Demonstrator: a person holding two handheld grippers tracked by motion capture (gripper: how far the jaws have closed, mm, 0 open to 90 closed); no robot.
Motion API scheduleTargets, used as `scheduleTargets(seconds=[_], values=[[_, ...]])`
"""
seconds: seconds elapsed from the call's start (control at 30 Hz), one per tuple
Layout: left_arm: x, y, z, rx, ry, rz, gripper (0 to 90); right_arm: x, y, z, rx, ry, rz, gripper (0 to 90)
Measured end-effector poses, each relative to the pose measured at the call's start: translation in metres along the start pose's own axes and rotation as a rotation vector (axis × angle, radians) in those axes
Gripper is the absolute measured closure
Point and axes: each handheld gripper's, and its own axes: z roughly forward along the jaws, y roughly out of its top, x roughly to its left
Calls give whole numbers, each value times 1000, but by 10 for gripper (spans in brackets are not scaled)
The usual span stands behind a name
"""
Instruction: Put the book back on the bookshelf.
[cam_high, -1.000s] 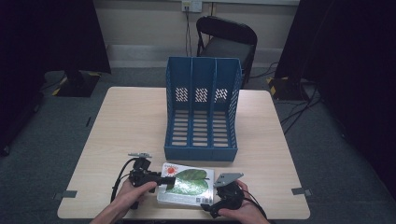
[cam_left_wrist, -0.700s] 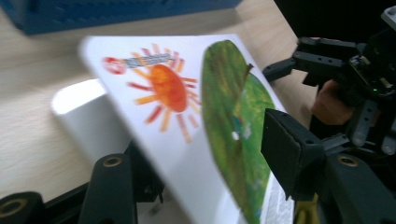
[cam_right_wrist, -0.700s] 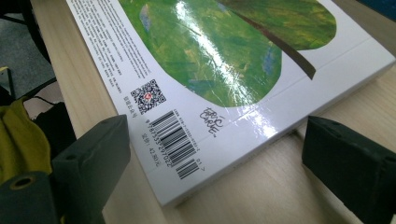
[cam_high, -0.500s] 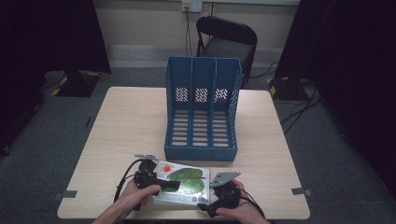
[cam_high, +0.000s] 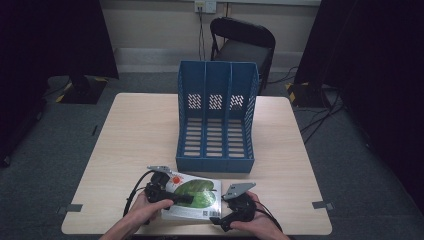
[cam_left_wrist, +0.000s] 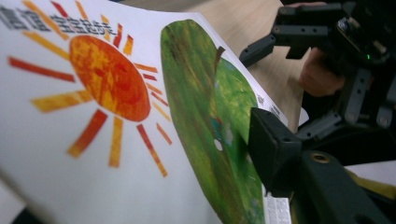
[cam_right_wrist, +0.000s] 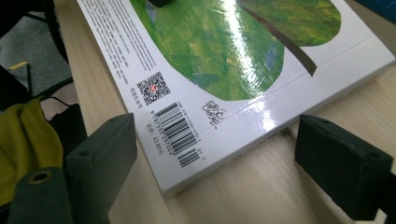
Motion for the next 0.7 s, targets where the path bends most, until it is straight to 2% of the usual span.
scheduleTargets(seconds=[0.1, 0.2, 0.37, 0.5, 0.53, 0.57, 0.63, 0.67, 0.7], values=[[-4, 1, 0, 3, 10, 42, 625, 0, 1, -3, -13, 11, -4, 150], [-6, 1, -1, 4, 15, 76, 651, -2, 1, -6, -16, -4, 5, 159], [-14, 3, -2, 3, 20, 178, 660, -7, 1, -9, -30, -18, 28, 163], [-18, 3, -2, -2, 28, 230, 663, -18, 1, -12, -51, -15, 87, 171], [-22, 3, -2, -8, 32, 268, 666, -23, 1, -15, -70, -19, 117, 175], [-22, 3, -2, -8, 32, 268, 668, -23, 1, -15, -70, -19, 117, 175], [-25, 3, -3, -14, 23, 304, 672, -26, 0, -17, -86, -17, 136, 180], [-29, 3, -2, -18, 18, 345, 677, -28, 0, -19, -103, -11, 146, 194], [-29, 3, -2, -18, 18, 345, 681, -28, 0, -19, -103, -11, 146, 194]])
